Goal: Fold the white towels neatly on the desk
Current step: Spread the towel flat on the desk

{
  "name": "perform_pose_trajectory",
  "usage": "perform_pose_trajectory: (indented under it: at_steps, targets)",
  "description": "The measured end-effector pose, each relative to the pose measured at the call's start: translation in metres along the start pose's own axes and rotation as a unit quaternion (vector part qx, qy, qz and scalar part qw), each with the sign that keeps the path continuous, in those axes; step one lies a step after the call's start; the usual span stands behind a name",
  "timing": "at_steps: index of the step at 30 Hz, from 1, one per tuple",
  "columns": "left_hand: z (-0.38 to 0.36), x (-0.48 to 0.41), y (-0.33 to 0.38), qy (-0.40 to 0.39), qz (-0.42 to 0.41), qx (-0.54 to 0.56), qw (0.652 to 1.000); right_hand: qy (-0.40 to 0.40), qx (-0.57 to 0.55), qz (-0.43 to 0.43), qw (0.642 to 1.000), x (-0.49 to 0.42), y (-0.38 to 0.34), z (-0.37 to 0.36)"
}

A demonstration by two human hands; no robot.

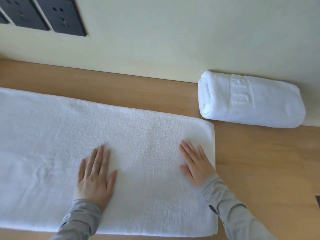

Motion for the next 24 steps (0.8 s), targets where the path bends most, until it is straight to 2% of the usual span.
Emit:
perform_pose_trajectory:
  at_steps: [5,7,10,14,16,18,20,21,24]
  targets:
    - [-0.002,-0.001,-0.002,-0.01,-0.008,0.007,1.0,0.019,-0.053,-0.145,0.988,0.023,0.027,0.0]
    - [-0.001,-0.001,-0.002,-0.019,-0.011,0.008,1.0,0.007,-0.039,-0.175,0.984,0.023,0.033,0.002]
    - [0.002,-0.002,-0.002,-0.03,-0.012,0.005,0.999,0.023,-0.052,-0.149,0.987,0.015,0.031,0.012]
    - [0.005,0.0,0.0,-0.008,-0.001,0.021,1.0,0.073,-0.134,-0.075,0.985,-0.014,0.03,0.04]
    - [0.009,0.001,0.008,0.017,0.03,0.059,0.998,0.063,-0.132,-0.056,0.988,-0.037,0.032,0.054]
    - [0.014,0.004,0.018,0.04,0.099,0.107,0.988,0.034,-0.103,-0.033,0.994,-0.062,0.035,0.065]
    - [0.02,0.016,0.03,0.061,0.223,0.154,0.961,-0.009,-0.082,-0.029,0.996,-0.085,0.041,0.072]
    - [0.024,0.023,0.035,0.068,0.301,0.186,0.933,-0.029,-0.073,-0.043,0.996,-0.096,0.044,0.074]
    - [0.038,0.064,0.072,0.112,0.548,0.256,0.789,-0.109,-0.034,-0.071,0.991,-0.117,0.051,0.079]
Point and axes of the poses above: each hand's wrist, its own x-axis away from the middle knuckle, its own z-axis out of the back of the hand, y = z × x, the point moved 2 cm from there along -x, towards the middle knuckle, and after that the axes turned 15 degrees about -x, right-handed, at the moved point
